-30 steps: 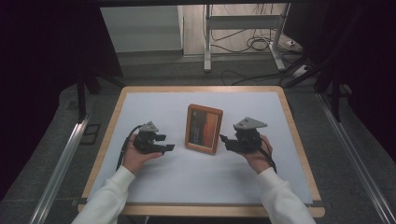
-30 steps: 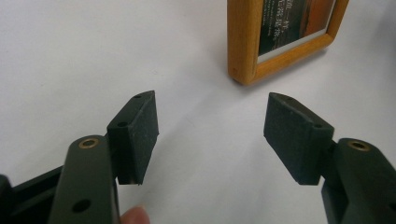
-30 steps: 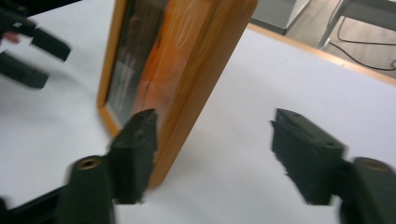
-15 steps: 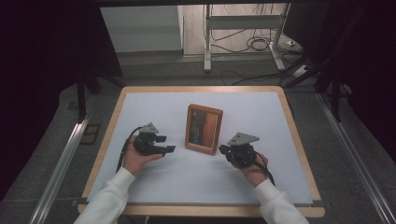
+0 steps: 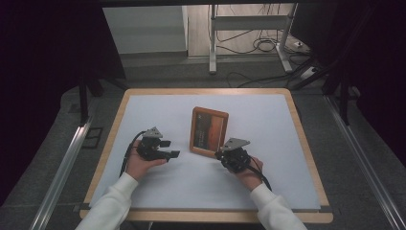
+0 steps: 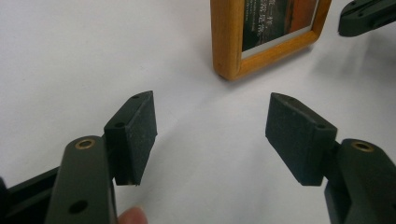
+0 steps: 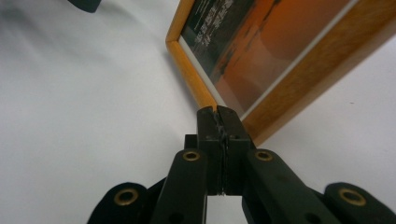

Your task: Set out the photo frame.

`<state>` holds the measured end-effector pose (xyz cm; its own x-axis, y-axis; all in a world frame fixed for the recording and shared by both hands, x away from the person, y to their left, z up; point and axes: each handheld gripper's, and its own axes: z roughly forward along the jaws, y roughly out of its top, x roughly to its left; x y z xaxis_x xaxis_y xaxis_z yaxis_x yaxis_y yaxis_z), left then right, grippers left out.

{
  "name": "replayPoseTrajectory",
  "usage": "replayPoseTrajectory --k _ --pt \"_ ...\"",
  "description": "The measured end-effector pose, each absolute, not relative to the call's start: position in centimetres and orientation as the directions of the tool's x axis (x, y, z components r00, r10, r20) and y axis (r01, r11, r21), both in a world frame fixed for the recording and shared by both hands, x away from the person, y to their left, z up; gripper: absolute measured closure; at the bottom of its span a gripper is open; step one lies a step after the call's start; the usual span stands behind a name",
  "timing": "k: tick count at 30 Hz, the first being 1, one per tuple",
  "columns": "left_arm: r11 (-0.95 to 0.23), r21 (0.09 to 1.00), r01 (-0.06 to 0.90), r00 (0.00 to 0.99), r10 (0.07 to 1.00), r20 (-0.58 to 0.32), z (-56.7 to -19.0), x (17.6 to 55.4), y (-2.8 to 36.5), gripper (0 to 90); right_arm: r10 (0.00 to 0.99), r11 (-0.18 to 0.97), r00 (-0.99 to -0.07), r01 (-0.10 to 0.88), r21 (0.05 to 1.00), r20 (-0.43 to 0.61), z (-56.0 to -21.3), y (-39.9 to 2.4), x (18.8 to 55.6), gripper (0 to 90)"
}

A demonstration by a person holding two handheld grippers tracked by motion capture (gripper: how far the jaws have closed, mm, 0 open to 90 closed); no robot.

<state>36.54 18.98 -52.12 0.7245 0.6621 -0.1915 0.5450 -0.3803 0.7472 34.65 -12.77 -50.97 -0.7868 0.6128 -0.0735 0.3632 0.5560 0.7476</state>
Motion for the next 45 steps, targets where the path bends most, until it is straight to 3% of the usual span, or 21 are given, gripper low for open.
replayPoseTrajectory --k 8,45 --pt "-0.381 0.747 0.544 0.725 0.662 -0.191 -52.1 36.6 19.0 33.1 0.623 0.566 -0.780 0.398 0.723 -0.058 -52.4 -12.8 35.5 89.5" --pt "-0.384 0.745 0.545 0.725 0.662 -0.188 -52.1 36.6 19.1 32.8 0.658 0.553 -0.750 0.418 0.721 -0.070 -52.5 -14.2 36.4 89.6"
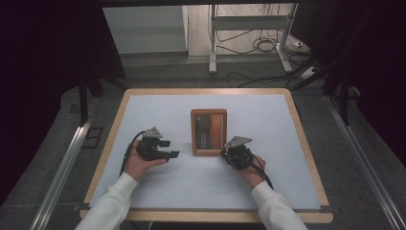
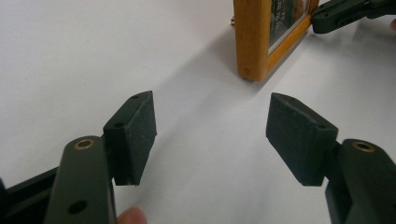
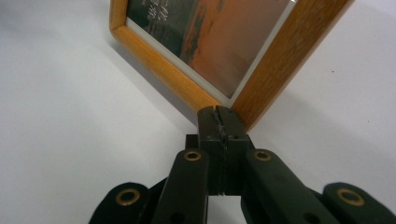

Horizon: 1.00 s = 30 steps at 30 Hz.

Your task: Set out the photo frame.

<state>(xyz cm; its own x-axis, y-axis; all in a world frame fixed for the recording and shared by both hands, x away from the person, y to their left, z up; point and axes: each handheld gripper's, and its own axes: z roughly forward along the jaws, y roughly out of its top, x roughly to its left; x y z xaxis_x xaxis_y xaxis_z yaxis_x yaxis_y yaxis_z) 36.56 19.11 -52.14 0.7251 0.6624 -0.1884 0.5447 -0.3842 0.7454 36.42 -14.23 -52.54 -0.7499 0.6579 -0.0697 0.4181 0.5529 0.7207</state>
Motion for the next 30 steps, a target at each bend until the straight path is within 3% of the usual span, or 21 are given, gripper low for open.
replayPoseTrajectory --k 22,25,30 --pt "-0.381 0.752 0.537 0.724 0.666 -0.180 -52.0 36.4 19.3 32.8 0.674 0.501 -0.737 0.402 0.766 -0.053 -50.7 -16.7 35.5 86.8" --pt "-0.379 0.754 0.537 0.722 0.669 -0.178 -51.9 36.1 19.5 32.7 0.669 0.496 -0.742 0.397 0.773 -0.048 -50.4 -17.7 34.9 78.0" --pt "-0.373 0.760 0.533 0.718 0.674 -0.172 -51.7 35.4 19.8 32.7 0.696 0.439 -0.718 0.413 0.798 -0.012 -49.8 -20.2 33.8 50.1"
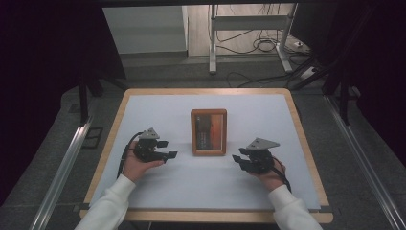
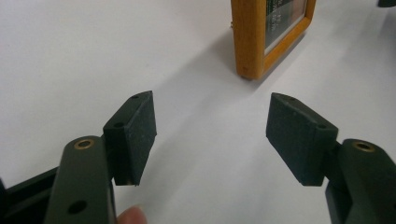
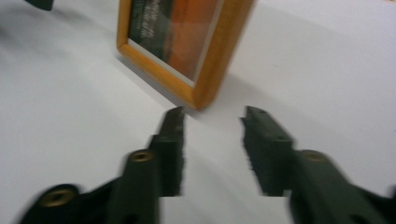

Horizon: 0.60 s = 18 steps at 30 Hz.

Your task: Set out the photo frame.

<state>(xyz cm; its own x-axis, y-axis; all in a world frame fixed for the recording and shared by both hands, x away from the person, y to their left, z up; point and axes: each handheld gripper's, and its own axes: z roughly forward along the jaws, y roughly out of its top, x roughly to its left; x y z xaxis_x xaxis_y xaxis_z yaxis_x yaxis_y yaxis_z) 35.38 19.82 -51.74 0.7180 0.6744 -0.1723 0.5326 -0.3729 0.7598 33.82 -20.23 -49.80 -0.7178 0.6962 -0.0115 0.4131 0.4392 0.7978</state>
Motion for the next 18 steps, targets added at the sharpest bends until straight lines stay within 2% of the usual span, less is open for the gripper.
replayPoseTrajectory --k 3,6,13,18 --pt "-0.367 0.764 0.530 0.715 0.678 -0.170 -51.7 34.9 20.0 32.6 0.723 0.404 -0.691 0.430 0.808 0.007 -49.7 -22.1 33.2 40.4" --pt "-0.373 0.768 0.520 0.716 0.681 -0.155 -51.7 34.4 20.1 32.5 0.748 0.376 -0.663 0.457 0.806 0.027 -50.2 -24.2 32.5 35.8" --pt "-0.425 0.761 0.490 0.731 0.675 -0.093 -52.1 32.8 19.6 31.8 0.792 0.325 -0.609 0.491 0.809 0.051 -51.2 -28.1 30.7 29.6" --pt "-0.433 0.762 0.482 0.733 0.675 -0.079 -52.1 32.4 19.5 31.4 0.795 0.298 -0.603 0.492 0.818 0.073 -51.1 -28.3 30.6 29.3"
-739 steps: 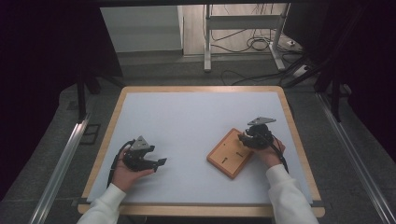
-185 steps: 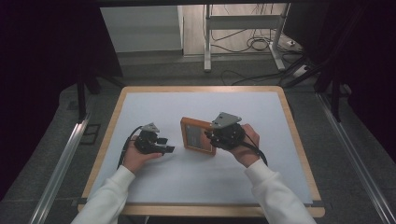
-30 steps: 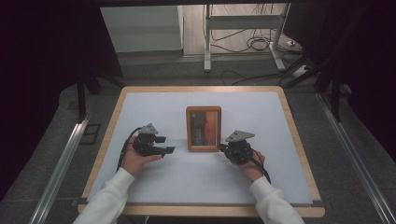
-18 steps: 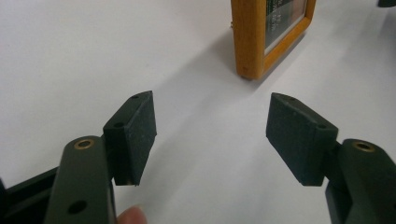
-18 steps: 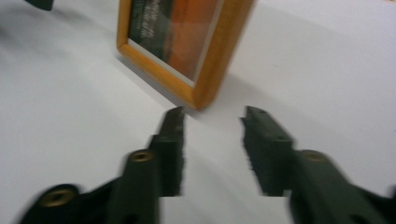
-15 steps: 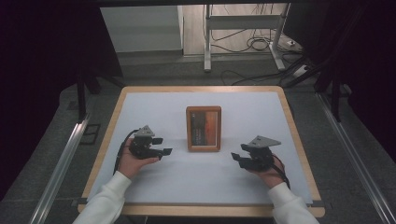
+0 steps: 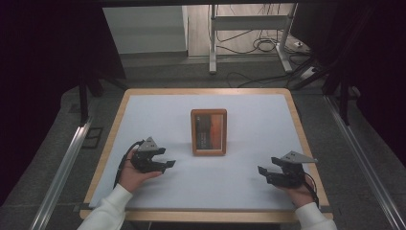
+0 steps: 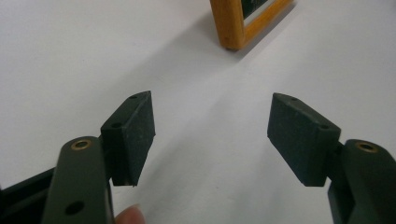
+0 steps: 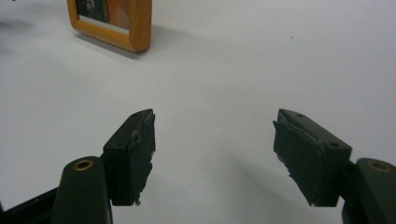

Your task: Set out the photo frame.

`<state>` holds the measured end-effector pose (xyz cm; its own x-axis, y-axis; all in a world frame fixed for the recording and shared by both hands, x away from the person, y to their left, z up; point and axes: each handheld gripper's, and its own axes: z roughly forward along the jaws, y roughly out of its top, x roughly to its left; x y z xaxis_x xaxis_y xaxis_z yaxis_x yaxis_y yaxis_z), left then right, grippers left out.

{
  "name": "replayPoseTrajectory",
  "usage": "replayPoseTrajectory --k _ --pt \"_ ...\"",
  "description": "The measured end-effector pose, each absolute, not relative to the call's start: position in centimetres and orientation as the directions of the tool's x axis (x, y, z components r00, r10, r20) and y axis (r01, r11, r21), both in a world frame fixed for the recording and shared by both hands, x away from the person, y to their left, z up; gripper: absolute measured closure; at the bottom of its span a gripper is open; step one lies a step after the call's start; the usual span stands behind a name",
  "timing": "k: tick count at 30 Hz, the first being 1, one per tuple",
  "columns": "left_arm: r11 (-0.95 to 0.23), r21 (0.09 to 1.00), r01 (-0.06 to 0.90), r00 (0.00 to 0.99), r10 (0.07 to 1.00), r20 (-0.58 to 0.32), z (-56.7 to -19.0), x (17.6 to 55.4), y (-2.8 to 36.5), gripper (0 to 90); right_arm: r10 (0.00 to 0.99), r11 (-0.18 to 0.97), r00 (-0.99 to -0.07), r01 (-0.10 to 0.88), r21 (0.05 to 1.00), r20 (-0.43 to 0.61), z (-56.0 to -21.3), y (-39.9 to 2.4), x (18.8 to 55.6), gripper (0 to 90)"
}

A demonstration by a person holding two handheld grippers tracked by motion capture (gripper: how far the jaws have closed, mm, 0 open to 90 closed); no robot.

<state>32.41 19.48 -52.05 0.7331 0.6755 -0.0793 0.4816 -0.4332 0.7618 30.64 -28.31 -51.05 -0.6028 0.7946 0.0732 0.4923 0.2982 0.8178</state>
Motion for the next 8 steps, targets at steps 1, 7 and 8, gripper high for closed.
replayPoseTrajectory --k 1,7,8 --pt "-0.432 0.763 0.482 0.732 0.677 -0.079 -52.05 32.40 19.48 31.3 0.794 0.298 -0.604 0.491 0.818 0.074 -50.98 -28.18 30.65 29.1" --pt "-0.416 0.771 0.483 0.722 0.687 -0.081 -52.09 32.53 19.75 29.8 0.795 0.323 -0.605 0.483 0.814 0.044 -51.23 -27.52 30.82 24.4" --pt "-0.411 0.773 0.484 0.717 0.692 -0.082 -52.13 32.59 19.81 29.6 0.797 0.329 -0.603 0.480 0.813 0.034 -51.26 -27.45 30.88 23.1"
